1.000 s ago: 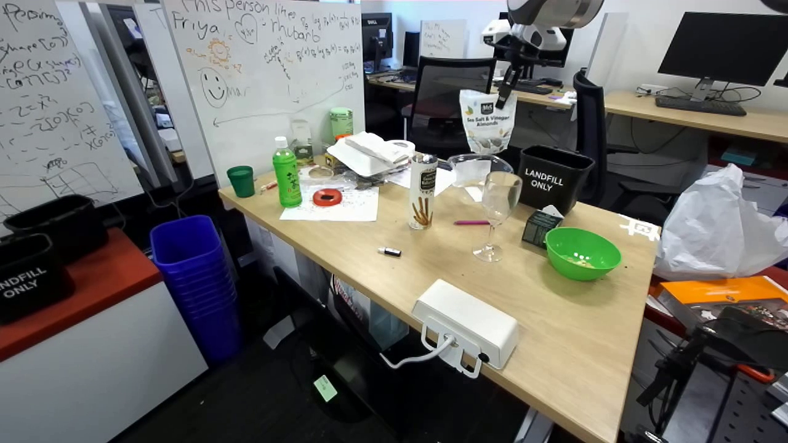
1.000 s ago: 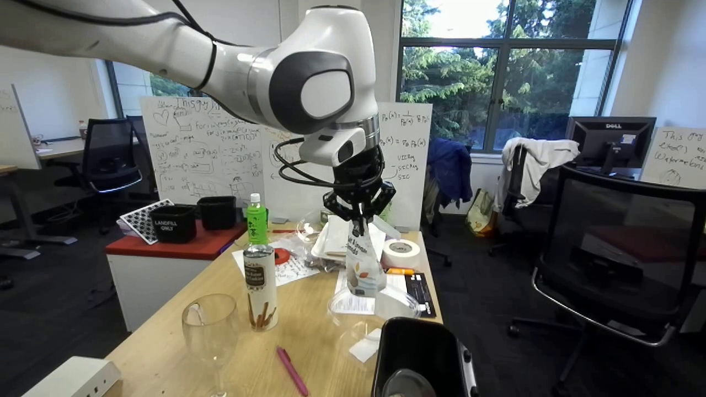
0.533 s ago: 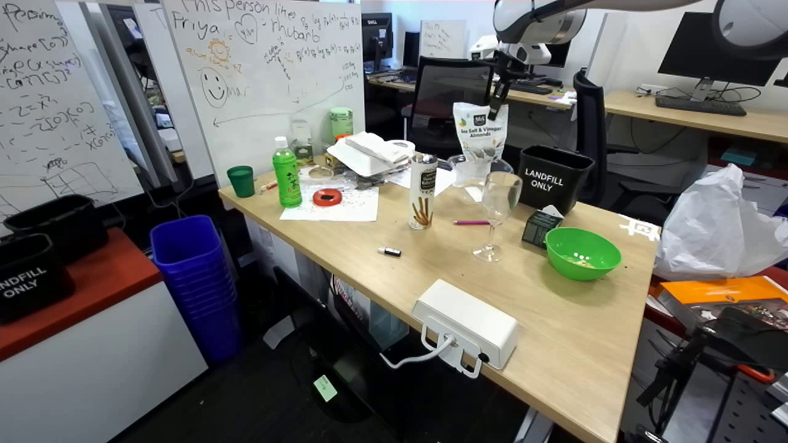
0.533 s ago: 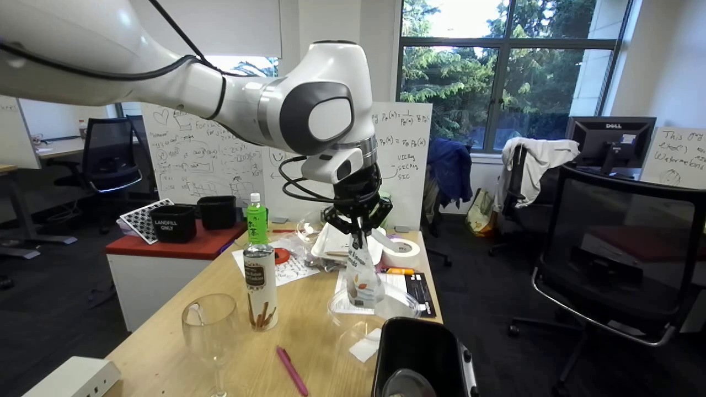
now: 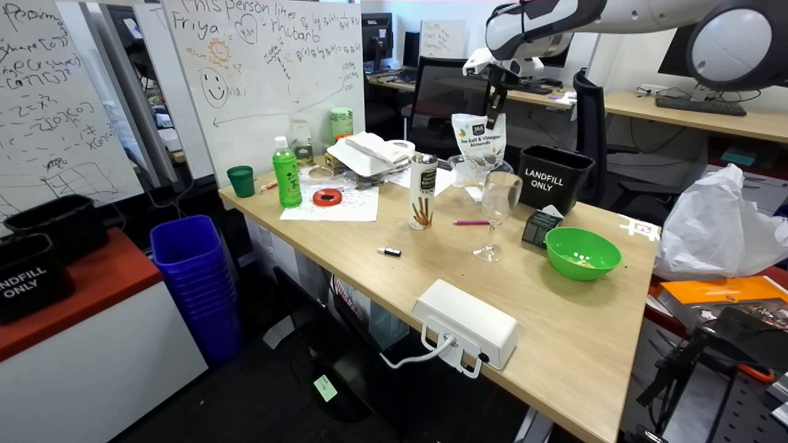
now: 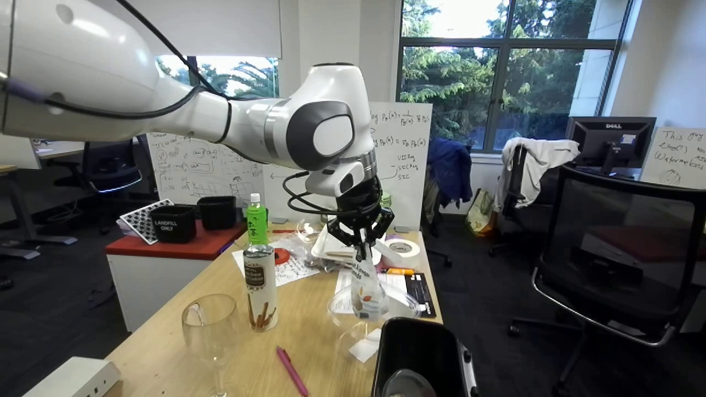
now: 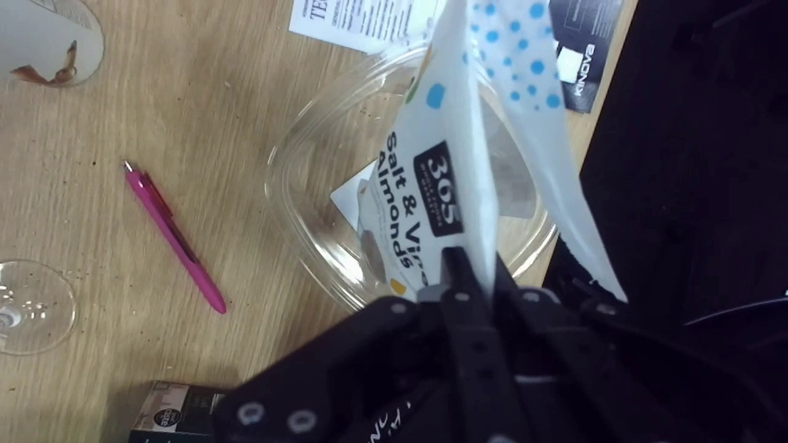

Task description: Place the white package in the clear container

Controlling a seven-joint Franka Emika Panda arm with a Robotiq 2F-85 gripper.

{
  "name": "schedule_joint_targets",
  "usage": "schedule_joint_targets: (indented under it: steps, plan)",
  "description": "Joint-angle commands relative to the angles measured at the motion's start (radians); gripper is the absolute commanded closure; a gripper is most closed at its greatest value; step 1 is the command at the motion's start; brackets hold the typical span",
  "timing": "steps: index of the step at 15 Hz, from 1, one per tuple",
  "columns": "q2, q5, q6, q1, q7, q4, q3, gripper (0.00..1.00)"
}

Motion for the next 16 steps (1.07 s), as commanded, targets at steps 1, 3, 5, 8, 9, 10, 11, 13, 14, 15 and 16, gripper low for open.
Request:
schedule_joint_targets:
  steps: [1, 3, 5, 8, 9, 10, 11, 13, 14, 15, 16]
  plan:
    - [0.023, 0.004, -0.068, -0.007, 0.015, 0.097, 0.005, 0.6]
    - [0.0, 0.001, -0.032, 0.001, 0.0, 0.052, 0.001, 0.69]
    - [0.0, 0.001, -0.049, 0.001, 0.0, 0.071, 0.001, 0.55]
    - [0.002, 0.001, -0.051, 0.0, 0.0, 0.071, 0.001, 0.51]
    - [0.002, 0.001, -0.051, 0.0, 0.0, 0.071, 0.001, 0.51]
    - [0.002, 0.001, -0.051, 0.0, 0.0, 0.071, 0.001, 0.51]
    - [0.002, 0.001, -0.052, 0.0, 0.0, 0.071, 0.001, 0.51]
    - [0.002, 0.001, -0.052, 0.0, 0.0, 0.071, 0.001, 0.51]
    - [0.002, 0.001, -0.052, 0.0, 0.0, 0.071, 0.001, 0.51]
    - [0.002, 0.001, -0.052, 0.0, 0.0, 0.071, 0.001, 0.51]
    - [0.002, 0.001, -0.052, 0.0, 0.0, 0.071, 0.001, 0.51]
